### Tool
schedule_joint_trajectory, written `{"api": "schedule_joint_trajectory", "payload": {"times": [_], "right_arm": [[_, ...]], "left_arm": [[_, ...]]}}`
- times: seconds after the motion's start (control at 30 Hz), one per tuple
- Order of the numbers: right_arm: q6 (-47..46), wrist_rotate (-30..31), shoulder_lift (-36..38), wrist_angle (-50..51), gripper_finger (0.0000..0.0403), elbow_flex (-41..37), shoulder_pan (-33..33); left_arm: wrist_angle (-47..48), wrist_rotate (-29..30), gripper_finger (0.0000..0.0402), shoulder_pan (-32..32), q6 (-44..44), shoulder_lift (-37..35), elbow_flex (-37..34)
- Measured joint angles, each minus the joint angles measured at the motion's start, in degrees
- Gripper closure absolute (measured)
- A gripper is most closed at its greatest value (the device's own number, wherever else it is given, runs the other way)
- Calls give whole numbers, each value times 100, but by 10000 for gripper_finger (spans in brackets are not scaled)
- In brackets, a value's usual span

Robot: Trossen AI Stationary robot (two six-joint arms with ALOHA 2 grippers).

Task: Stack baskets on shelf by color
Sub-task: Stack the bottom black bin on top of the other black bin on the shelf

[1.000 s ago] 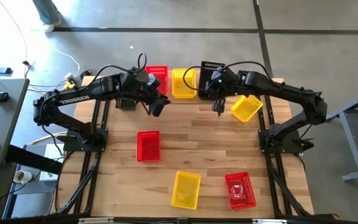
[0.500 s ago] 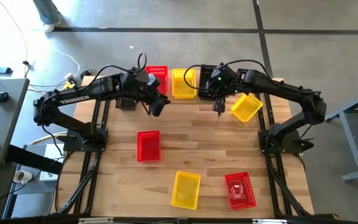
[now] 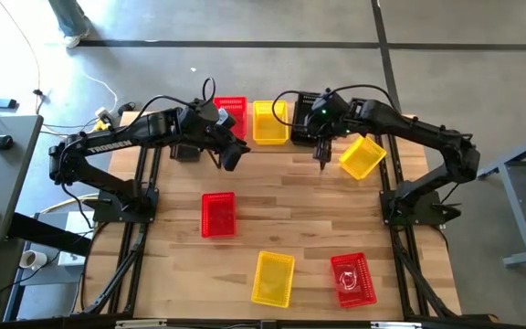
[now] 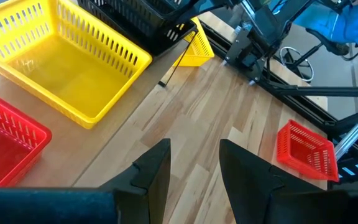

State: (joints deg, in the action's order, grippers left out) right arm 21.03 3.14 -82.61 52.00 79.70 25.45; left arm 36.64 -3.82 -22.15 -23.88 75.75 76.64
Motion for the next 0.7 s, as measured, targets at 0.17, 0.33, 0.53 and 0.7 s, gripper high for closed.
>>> {"api": "schedule_joint_trajectory", "payload": {"times": [0.17, 0.33, 0.53, 0.7], "right_arm": [[-144, 2, 0, -13, 372, 0, 81], [-156, 2, 0, -53, 322, 4, 94], [-152, -22, 3, -54, 294, 4, 92], [-164, -26, 47, -43, 288, 4, 92]], "left_arm": [[0, -2, 273, 0, 0, 0, 0], [0, -2, 273, 0, -7, 0, 0], [-2, -2, 273, 0, -9, 0, 0], [-2, -2, 273, 0, -4, 0, 0]]}}
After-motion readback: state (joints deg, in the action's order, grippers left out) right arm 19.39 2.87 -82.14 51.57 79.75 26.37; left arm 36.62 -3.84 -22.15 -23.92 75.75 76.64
